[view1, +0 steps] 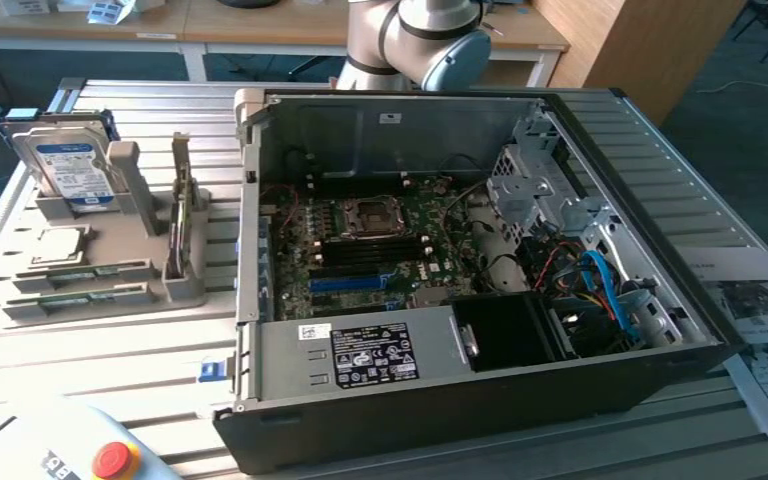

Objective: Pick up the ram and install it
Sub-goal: 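Reach for the ram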

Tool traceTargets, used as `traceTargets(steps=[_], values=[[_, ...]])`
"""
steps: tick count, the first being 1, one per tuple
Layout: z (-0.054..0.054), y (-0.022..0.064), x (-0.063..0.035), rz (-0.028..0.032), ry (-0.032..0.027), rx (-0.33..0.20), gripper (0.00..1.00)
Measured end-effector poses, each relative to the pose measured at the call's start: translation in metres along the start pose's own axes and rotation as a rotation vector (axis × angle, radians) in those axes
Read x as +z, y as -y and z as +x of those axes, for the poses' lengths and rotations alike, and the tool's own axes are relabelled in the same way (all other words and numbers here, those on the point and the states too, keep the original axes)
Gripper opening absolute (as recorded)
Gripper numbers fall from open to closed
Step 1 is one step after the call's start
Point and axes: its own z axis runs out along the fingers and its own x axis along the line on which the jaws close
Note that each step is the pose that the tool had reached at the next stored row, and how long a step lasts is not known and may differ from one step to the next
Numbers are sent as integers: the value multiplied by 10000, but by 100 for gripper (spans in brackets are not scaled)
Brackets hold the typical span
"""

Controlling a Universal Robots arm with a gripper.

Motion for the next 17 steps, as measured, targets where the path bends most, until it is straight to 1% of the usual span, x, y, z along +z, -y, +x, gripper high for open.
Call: traceTargets(steps=[8, 11, 17], values=[[-7, 0, 1, -1, 1, 1, 10], [-54, 1, 2, 0, -4, 0, 10], [-175, 0, 4, 3, -36, 1, 10]])
